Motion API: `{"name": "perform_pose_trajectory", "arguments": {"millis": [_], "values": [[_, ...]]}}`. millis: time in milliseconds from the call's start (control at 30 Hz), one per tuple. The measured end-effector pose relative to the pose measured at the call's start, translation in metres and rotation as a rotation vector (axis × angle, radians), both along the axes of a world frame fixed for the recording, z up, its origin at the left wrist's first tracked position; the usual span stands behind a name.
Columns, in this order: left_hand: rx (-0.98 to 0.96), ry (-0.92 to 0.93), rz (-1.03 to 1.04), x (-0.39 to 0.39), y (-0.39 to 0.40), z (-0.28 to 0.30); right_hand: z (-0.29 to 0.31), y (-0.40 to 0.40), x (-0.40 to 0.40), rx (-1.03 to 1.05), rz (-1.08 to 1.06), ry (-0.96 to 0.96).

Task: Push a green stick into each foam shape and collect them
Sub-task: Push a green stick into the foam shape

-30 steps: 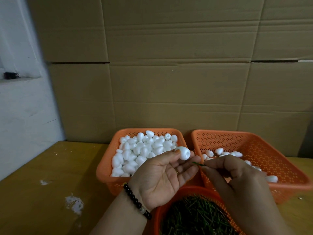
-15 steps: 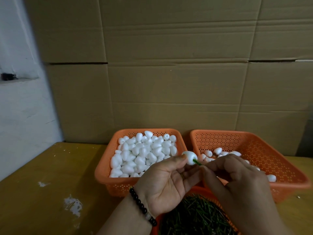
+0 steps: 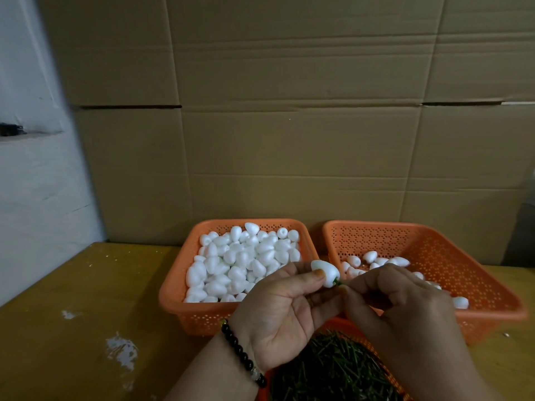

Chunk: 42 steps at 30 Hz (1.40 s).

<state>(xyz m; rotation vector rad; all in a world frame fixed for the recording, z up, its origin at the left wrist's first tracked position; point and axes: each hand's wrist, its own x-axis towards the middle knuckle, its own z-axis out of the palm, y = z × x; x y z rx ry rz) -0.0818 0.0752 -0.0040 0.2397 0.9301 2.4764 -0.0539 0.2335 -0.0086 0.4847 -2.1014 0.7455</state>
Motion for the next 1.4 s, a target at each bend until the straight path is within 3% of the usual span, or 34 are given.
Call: {"name": "perform_pose_trajectory", "arguments": {"millis": [1167,1400], "values": [[-0.043,0.014,0.019,0.0050,0.0038,0.0015,-0.0013,0.0000,0.0000,-0.007,0.006,-0.003],[-0.033,0.052,0.041,0.0012,0.0025,0.0002,0.0005,-0.0014,0.0003,-0.091,0.071,-0.022]]}}
